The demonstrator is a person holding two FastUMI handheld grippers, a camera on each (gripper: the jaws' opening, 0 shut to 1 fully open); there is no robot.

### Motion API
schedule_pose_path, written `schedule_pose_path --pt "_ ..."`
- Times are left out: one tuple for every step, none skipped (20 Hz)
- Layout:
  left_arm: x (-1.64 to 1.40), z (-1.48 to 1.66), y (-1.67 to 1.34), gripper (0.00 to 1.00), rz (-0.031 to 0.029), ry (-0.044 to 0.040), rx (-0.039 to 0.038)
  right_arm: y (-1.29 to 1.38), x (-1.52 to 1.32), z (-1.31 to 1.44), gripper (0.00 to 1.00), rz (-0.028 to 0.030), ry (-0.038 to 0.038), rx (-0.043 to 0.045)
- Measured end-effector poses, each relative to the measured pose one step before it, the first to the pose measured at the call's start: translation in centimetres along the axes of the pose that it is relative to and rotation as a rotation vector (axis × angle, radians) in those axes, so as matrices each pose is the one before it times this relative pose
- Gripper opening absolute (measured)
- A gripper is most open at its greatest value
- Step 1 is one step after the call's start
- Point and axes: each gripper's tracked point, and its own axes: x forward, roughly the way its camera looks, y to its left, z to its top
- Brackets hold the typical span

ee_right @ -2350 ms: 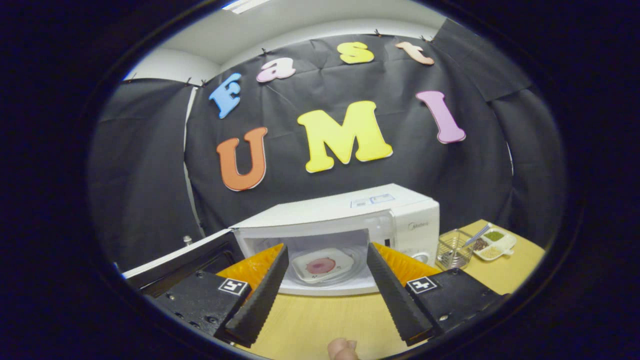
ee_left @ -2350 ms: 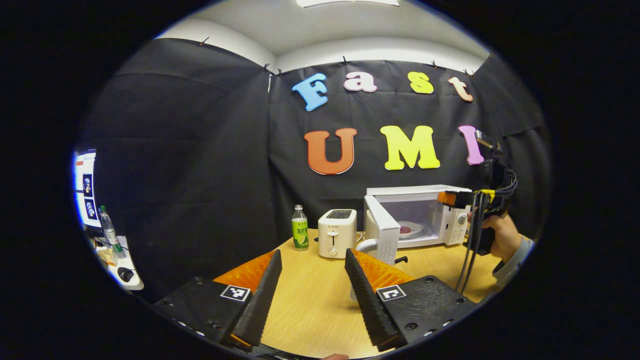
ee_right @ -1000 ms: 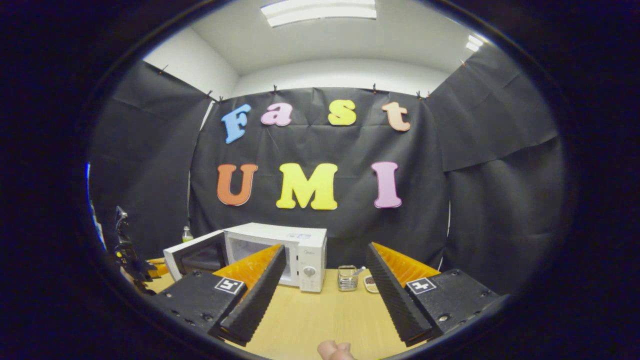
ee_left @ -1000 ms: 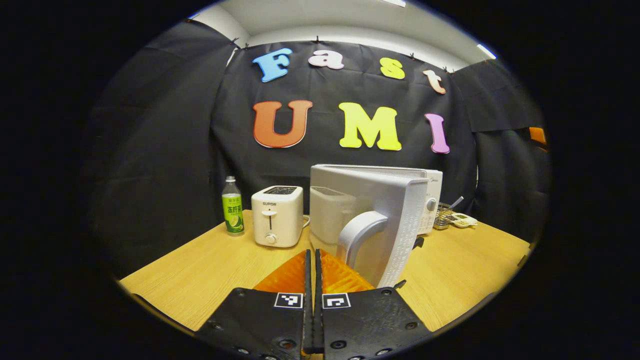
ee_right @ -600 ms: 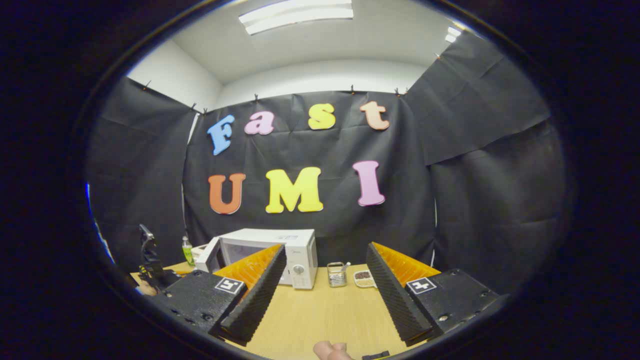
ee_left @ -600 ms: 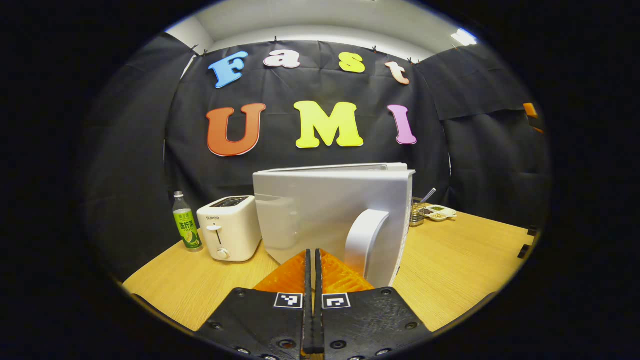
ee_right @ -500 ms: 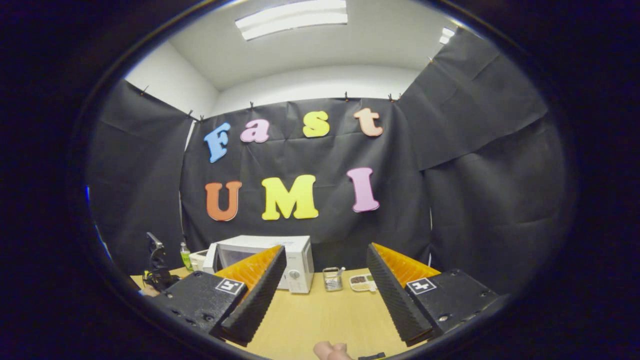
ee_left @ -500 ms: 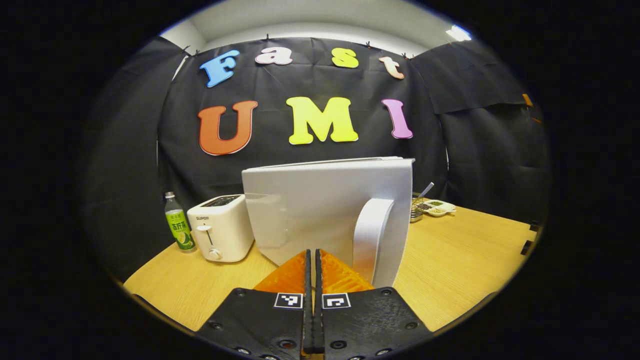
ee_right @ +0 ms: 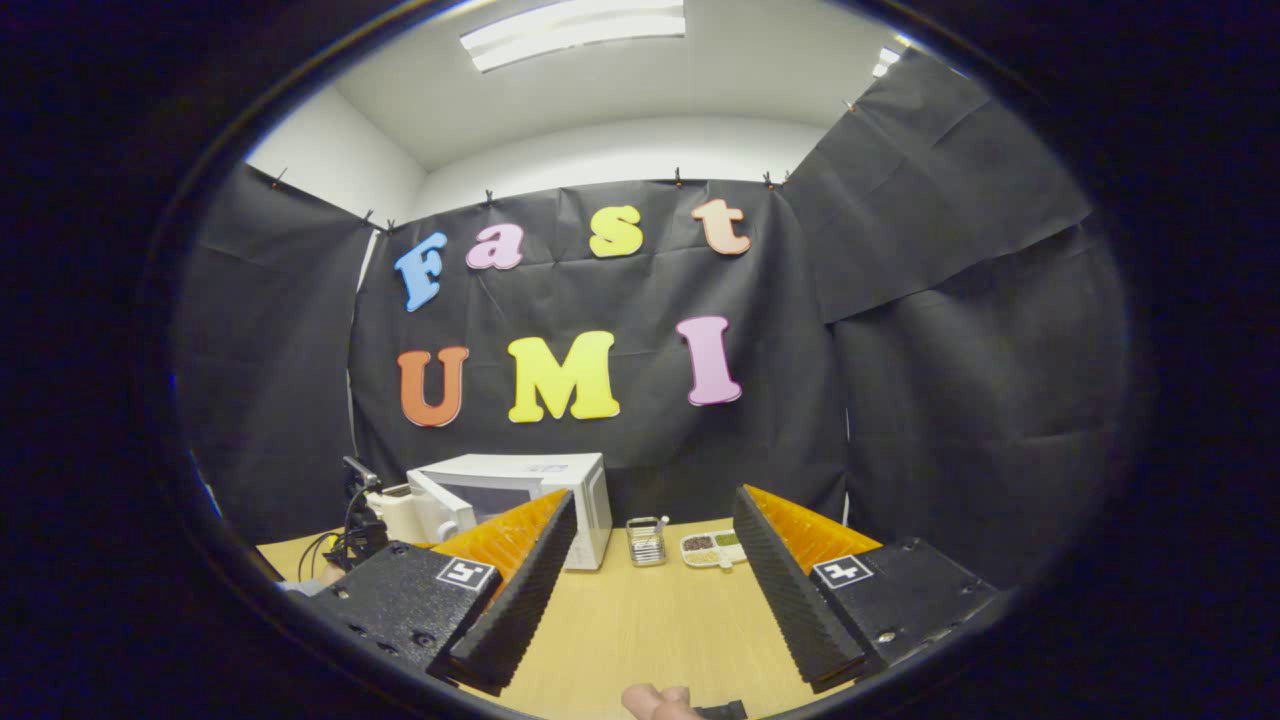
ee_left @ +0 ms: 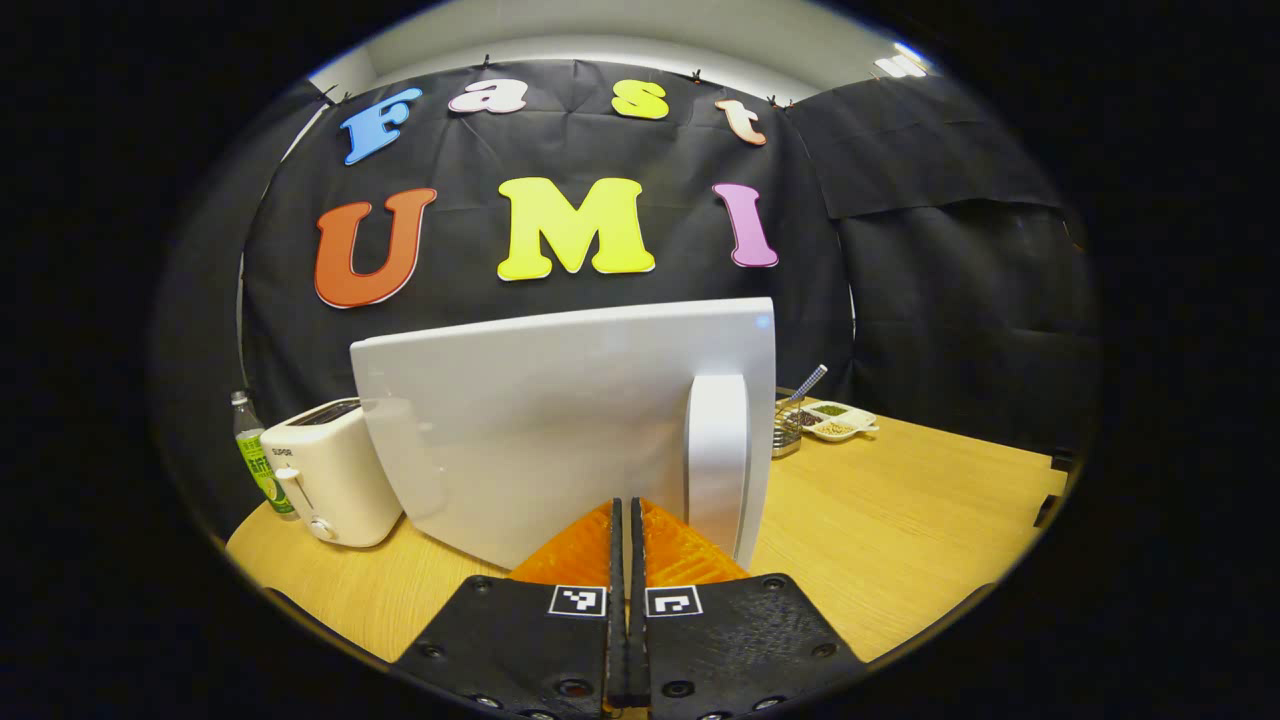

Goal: Open the microwave oven with the left hand, put the food in, and close the microwave oven.

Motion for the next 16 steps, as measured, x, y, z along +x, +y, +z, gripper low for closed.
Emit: schedule_pose_path --pt "0.643 0.375 -0.293 0.0 -0.00438 -0.00576 0.00122 -0.271 0.022 -0.065 1.0 0.00006 0.00397 -0.00635" --pt "0.627 0.4 -0.384 0.0 -0.00362 -0.00851 -0.00208 -0.282 0.001 0.035 0.91 -0.00298 0.00089 -0.00426" --pt "0.821 0.344 -0.481 0.0 -0.00573 -0.0043 -0.0045 -0.365 0.004 0.097 0.91 -0.00385 -0.00235 -0.00287" --pt "0.766 0.241 -0.434 0.0 -0.00315 -0.00363 -0.00447 -0.21 -0.001 0.065 0.91 -0.00277 -0.00083 -0.00186" --pt "0.816 0.172 -0.203 0.0 0.00126 -0.00024 -0.0028 -0.251 0.1 -0.019 0.91 -0.00203 -0.00117 0.00212" --pt "0.851 0.038 -0.025 0.0 0.0052 0.0006 0.00176 -0.114 0.036 -0.109 0.91 -0.00093 0.00189 0.00114" --pt "1.071 0.061 0.035 0.0 0.0043 -0.00331 -0.00234 -0.166 0.048 -0.116 0.91 -0.00277 0.00079 -0.00197" --pt "1.015 -0.243 -0.173 0.0 -0.00647 0.01365 -0.0072 -0.038 0.061 -0.103 0.91 0.00132 0.00143 -0.00245" --pt "0.976 -0.112 0.143 0.0 0.00474 0.00888 0.0011 0.165 -0.015 -0.302 0.91 0.00825 0.00561 -0.00234" --pt "0.897 0.212 0.27 0.0 0.01036 0.00004 0.00269 0.059 0.003 -0.173 0.91 0.00441 0.00645 0.00046" --pt "0.733 0.136 0.235 0.0 0.01274 -0.00559 0.00137 -0.18 0.059 -0.112 0.91 0.00077 0.00435 0.00109" --pt "0.808 0.028 0.295 0.0 0.01475 0.00517 -0.00472 -0.226 0.2 -0.09 0.91 -0.00364 0.00164 0.00169" --pt "0.845 0.1 -0.051 0.0 0.0036 -0.00207 -0.01402 -0.126 0.215 -0.106 0.91 -0.00515 0.0016 0.00054" --pt "0.731 0.105 0.066 0.0 0.00933 0.0012 -0.0038 -0.138 0.076 -0.132 0.91 -0.00985 -0.00073 -0.00268" --pt "0.731 0.113 0.361 0.0 0.01785 0.00022 0.00445 -0.191 0.02 -0.172 0.91 -0.00799 -0.00384 -0.00801" --pt "0.744 -0.206 0.08 0.0 0.01144 0.0082 0.0093 0.033 0.075 -0.104 0.91 -0.00241 -0.00648 -0.0111"
